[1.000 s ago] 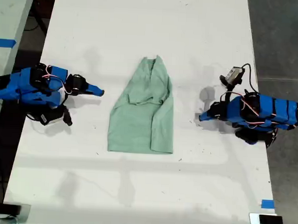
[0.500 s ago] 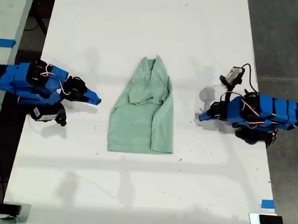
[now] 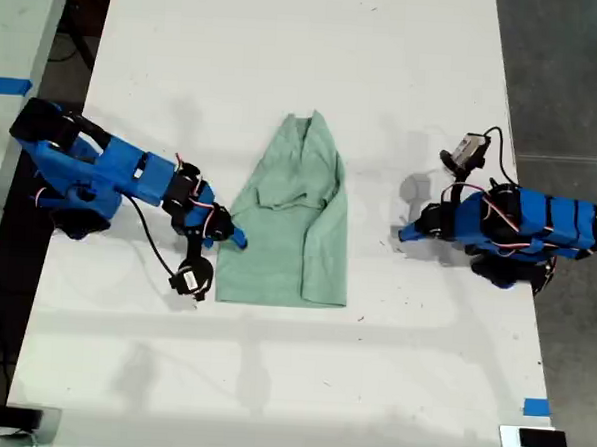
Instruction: Fold t shirt
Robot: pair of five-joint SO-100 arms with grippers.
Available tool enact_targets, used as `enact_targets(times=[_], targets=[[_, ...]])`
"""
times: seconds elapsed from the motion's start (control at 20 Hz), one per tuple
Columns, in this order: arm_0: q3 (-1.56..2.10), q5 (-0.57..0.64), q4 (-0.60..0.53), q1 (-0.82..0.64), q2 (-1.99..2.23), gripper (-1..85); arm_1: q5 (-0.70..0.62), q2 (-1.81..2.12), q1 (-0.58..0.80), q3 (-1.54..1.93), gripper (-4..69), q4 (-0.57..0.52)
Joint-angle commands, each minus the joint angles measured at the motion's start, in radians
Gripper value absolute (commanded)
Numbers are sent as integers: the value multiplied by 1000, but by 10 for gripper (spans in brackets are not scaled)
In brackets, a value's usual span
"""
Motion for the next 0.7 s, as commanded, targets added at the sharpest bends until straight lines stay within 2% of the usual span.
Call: enact_targets(times=[0.0,0.2,0.3,0.35,0.4,0.45,0.5,0.65], targets=[[-69,-32,14,5,-25,260,0,12,5,43,2,2],[-78,-64,5,8,-112,255,0,12,5,43,2,2],[-95,-69,3,3,-164,157,2,12,5,43,2,2],[-101,-74,5,-5,-184,45,2,12,5,43,2,3],[-106,-89,11,-6,-189,-1,3,12,5,43,2,3],[-114,-97,18,-8,-183,-1,3,12,5,43,2,3],[-133,-98,40,-9,-175,-1,3,12,5,43,2,3],[-313,-104,224,-9,-195,-1,3,12,5,43,2,3]])
